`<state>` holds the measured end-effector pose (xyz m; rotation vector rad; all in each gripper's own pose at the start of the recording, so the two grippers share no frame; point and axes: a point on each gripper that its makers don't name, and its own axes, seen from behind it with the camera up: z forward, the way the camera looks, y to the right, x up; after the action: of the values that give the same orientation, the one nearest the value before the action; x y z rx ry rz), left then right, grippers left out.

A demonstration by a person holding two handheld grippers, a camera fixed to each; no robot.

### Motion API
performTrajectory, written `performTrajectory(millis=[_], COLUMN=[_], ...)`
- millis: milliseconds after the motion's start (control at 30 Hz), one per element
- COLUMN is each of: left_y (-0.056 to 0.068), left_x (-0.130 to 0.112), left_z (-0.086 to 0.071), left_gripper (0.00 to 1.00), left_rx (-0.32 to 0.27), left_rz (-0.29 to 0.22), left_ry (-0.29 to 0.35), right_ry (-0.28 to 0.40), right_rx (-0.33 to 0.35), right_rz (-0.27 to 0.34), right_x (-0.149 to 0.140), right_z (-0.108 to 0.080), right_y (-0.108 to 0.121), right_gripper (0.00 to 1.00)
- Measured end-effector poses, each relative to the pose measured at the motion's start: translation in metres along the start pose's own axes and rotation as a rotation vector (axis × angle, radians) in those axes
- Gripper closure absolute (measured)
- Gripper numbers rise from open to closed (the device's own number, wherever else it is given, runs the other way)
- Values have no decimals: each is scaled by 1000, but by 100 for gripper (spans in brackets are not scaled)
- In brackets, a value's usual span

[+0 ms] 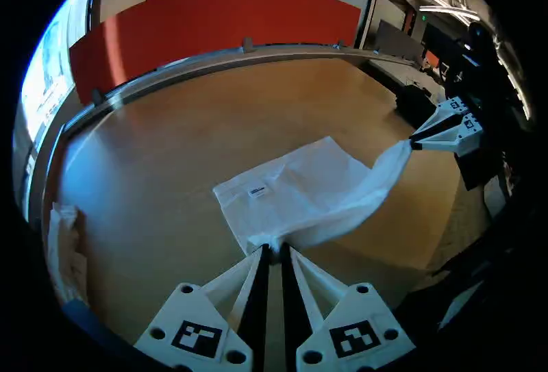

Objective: Fold towel

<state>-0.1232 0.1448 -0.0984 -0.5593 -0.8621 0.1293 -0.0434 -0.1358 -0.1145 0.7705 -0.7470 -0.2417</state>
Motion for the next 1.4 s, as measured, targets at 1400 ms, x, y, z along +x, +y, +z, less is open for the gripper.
performTrajectory(millis=[1400], left_y=[-42], left_x=[19], left_z=[87], left_gripper=[88], left_rx=[33], left_rz=[2], left_ry=[-38], right_ry=[-86], right_rx=[-35], right_rz=[64], right_x=[-18], right_z=[71], right_y=[67], right_gripper=[95])
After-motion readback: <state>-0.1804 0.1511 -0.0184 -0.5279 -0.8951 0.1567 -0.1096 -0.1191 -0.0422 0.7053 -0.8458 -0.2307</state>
